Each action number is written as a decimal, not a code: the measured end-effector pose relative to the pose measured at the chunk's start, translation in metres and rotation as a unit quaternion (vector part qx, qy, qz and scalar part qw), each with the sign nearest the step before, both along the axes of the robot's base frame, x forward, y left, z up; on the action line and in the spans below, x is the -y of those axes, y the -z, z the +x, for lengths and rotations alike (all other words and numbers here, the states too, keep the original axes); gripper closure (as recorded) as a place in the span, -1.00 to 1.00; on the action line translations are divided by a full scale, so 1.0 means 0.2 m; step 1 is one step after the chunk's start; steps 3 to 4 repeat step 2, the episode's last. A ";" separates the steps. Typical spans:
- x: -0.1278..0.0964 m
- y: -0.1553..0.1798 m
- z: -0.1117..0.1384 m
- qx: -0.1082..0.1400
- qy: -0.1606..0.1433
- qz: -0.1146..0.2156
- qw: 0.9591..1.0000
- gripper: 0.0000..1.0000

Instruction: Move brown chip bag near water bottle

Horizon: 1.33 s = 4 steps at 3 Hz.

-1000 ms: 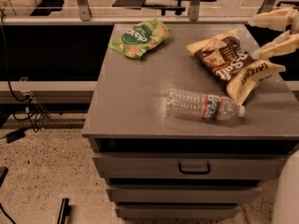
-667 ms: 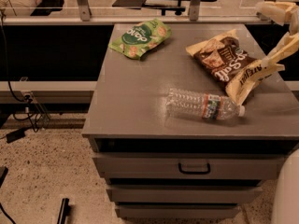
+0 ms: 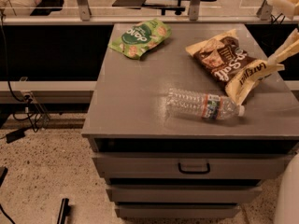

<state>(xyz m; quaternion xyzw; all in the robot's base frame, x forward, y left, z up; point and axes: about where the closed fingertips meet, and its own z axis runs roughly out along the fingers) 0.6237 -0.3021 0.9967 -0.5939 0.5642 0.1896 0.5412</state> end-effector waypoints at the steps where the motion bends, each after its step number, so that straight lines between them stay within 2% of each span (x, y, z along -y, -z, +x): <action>1: 0.16 -0.05 -0.06 0.004 0.050 -0.044 0.998 -1.00; 4: 0.15 -0.06 -0.03 0.007 0.054 -0.040 0.998 -1.00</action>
Offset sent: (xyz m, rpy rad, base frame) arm -0.0171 -0.0296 0.0097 -0.0846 -0.0014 -0.0773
